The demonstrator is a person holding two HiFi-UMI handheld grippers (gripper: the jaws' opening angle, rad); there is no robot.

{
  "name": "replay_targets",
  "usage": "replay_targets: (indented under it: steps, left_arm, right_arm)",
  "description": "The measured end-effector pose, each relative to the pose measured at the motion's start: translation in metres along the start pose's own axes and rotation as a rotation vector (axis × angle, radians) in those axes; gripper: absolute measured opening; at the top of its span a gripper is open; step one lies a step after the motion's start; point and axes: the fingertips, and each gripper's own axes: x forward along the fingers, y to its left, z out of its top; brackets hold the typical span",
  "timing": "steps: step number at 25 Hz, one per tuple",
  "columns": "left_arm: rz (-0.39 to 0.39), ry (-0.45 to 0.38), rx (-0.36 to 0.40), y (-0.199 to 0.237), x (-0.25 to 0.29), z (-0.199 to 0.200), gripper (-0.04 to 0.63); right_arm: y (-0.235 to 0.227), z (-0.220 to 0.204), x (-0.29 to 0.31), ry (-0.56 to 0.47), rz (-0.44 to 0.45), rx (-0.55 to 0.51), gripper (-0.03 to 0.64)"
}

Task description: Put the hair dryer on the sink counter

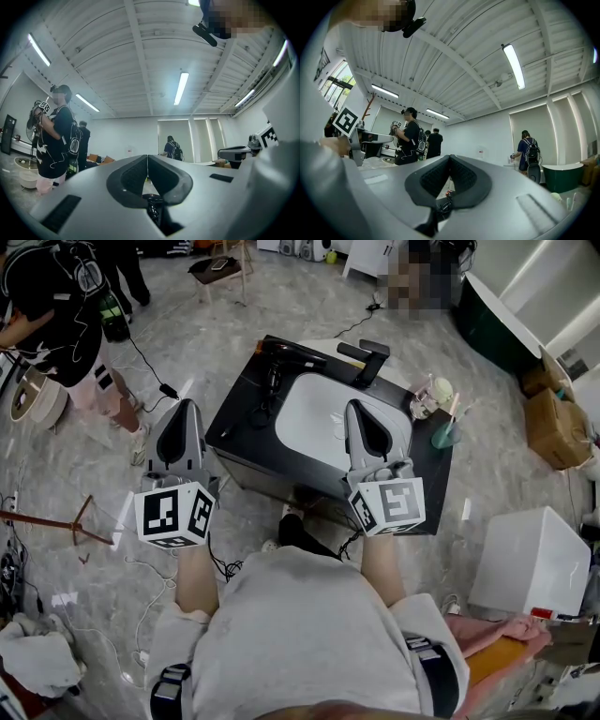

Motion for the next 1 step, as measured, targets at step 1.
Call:
replay_targets:
  steps: [1]
  left_arm:
    - [-0.001, 0.000, -0.001, 0.0004, -0.0009, 0.0007, 0.009]
  right_arm:
    - [0.0006, 0.0003, -0.0006, -0.001, -0.001, 0.000, 0.011]
